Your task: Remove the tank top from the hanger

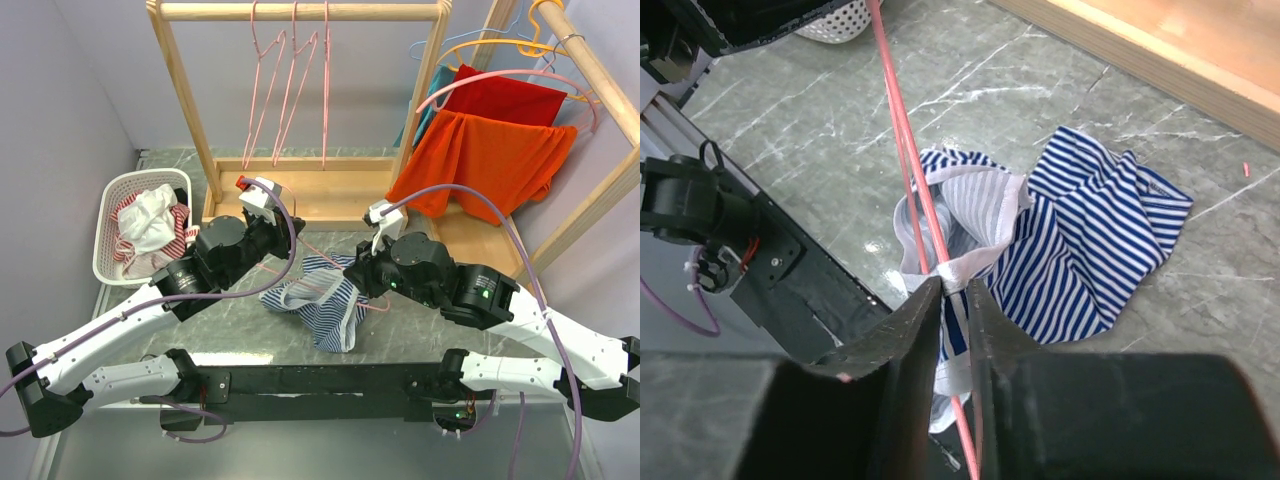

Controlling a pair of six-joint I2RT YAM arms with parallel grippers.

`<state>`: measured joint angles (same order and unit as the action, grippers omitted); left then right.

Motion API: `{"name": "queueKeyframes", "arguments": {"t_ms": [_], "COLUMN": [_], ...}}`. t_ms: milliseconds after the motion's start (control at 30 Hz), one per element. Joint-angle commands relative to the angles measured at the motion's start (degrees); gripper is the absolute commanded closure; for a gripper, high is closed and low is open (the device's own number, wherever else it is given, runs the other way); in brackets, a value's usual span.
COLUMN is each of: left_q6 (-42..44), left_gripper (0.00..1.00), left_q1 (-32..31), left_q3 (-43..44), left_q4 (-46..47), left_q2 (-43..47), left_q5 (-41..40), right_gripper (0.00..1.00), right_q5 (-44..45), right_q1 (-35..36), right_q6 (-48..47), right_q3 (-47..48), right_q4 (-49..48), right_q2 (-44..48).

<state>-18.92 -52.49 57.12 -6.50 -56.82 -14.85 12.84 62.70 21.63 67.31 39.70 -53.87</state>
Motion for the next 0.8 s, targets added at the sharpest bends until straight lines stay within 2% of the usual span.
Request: {"name": "queueKeyframes", "arguments": {"t_ms": [0,200,367,533,767], "left_q6": [0.2,0.1,0.2,0.6,0.9], "left_gripper": [0.99,0.99,0.99,0.99,0.99], "left_q1": [-0.2,-0.1,-0.2,-0.2,-0.1], "left_q3": [0.7,0.3,-0.3,-0.9,-2.4], "left_q4": [2.6,2.5,2.0,0.8,-0.2], "left_q2": [1.4,0.9,0.3,-0.2,0.0], "left_q5": [0.2,0.3,0.3,0.3,-0.4], "right_gripper": [0.79,0.82,0.88,1.00,1.00], "right_q5": [-1.0,0.9,3.5,7.1,11.7], "right_q1": [-0.6,-0.6,-0.6,-0.6,-0.9], "right_q6": [-0.1,0.1,-0.1,0.3,1.7], "right_q3": [-0.2,0.1,0.6,0.5,0.2], "right_q4": [-1.2,-1.8,-2.3,-2.7,-3.1], "right_q2": [1.0,1.7,2.8,3.5,5.2]}}
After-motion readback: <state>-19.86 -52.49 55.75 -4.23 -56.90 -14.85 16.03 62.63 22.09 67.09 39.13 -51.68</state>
